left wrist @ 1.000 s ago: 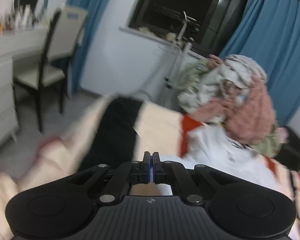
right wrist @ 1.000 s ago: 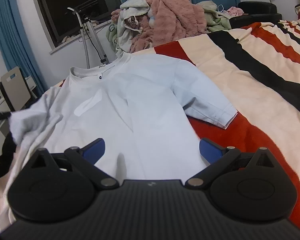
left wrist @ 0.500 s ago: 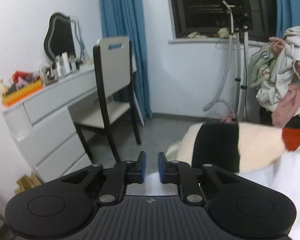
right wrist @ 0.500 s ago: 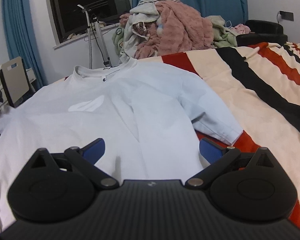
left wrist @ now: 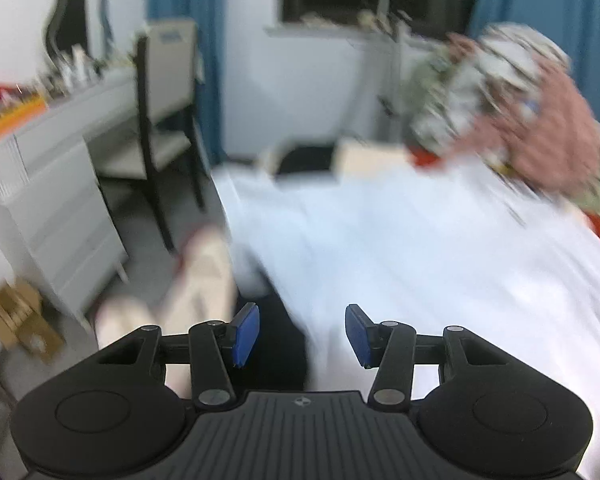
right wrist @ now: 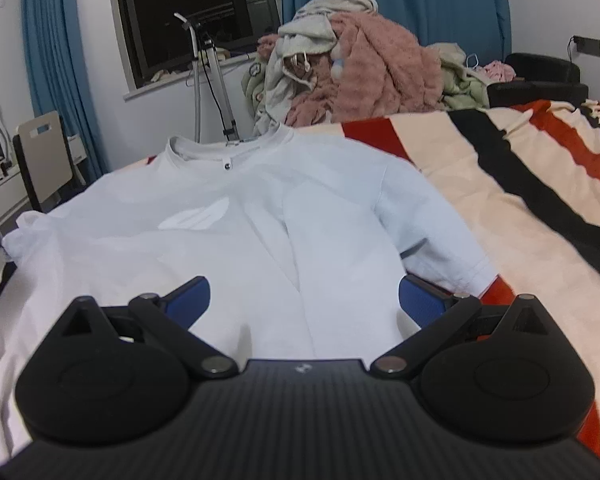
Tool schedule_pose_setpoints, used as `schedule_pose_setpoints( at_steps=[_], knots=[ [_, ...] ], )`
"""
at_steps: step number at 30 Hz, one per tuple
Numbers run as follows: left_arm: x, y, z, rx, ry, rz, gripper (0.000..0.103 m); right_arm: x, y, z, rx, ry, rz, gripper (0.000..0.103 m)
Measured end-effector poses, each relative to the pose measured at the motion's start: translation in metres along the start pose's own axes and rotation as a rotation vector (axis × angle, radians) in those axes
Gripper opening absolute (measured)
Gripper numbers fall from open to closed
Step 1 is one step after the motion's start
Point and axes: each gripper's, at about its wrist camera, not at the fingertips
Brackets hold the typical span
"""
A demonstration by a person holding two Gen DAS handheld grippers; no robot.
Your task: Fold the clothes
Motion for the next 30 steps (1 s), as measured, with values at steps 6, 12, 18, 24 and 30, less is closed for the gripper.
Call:
schedule_pose_setpoints(
  at_steps=[6,12,18,24,30],
  knots=[
    [0.123,-0.037,-0.063,0.16,0.216,0.082,0.048,0.0,0.0,-0.033,0.017,-0.012,-0.027,0.103],
    [0.194,-0.067,-0.082,0.122,0.298,0.253,0.034,0.007,-0.004,-0.061,0.018,0.002,-0.032,0.103],
    [0.193,-0.046,-0.107,0.139,0.341,0.197,0.002,0.011,-0.005,-0.078,0.016,-0.007,-0.045,0.103],
    [0.165,0.022,-0.15,0.075,0.393,0.105,0.002,0.009,-0.004,-0.076,0.003,-0.007,-0.037,0.103],
    [0.163,0.073,-0.152,-0.11,0.44,0.051,0.002,0.007,0.0,-0.073,-0.021,0.001,-0.032,0.103]
  ],
)
Point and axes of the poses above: each gripper's, at about its wrist camera, not at the fingertips, and z roughly the way its jaws point, y to its left, x to its underside, and after that the axes turned 5 degrees about y, right-handed
